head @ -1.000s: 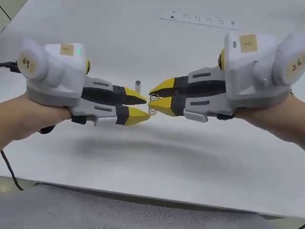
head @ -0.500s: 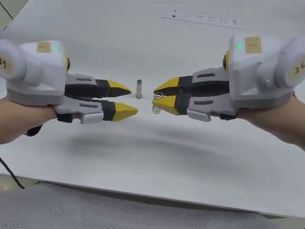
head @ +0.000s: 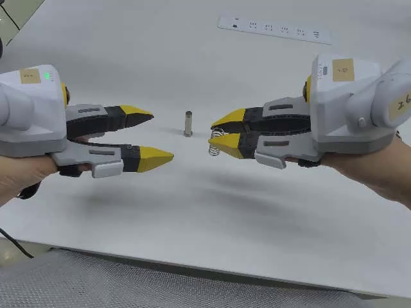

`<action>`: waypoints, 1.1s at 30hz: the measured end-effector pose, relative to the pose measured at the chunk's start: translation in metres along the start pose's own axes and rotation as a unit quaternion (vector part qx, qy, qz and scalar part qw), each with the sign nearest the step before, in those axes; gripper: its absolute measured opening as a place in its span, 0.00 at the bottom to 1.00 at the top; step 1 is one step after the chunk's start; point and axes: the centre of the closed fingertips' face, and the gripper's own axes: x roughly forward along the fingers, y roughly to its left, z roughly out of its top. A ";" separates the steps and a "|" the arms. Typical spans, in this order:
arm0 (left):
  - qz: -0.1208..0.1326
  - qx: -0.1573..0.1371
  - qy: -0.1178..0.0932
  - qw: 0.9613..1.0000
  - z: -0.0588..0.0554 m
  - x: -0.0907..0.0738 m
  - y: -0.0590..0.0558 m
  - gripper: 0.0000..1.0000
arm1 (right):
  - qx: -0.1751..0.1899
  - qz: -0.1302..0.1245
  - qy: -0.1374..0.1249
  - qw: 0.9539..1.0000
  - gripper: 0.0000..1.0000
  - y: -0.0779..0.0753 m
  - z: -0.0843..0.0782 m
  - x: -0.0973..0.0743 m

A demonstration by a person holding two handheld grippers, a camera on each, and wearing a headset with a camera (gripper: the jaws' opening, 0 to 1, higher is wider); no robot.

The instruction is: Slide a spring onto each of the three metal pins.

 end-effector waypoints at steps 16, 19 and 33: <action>0.024 -0.006 -0.010 1.000 0.000 -0.008 0.006 0.67 | 0.000 -0.002 0.006 1.000 0.07 -0.002 -0.004 0.003; 0.028 -0.006 -0.011 1.000 0.000 -0.009 0.007 0.70 | 0.001 -0.004 0.005 1.000 0.07 -0.003 -0.004 0.003; 0.054 -0.014 -0.028 0.998 -0.001 -0.015 0.014 0.89 | 0.006 -0.011 0.009 1.000 0.08 -0.005 -0.010 0.008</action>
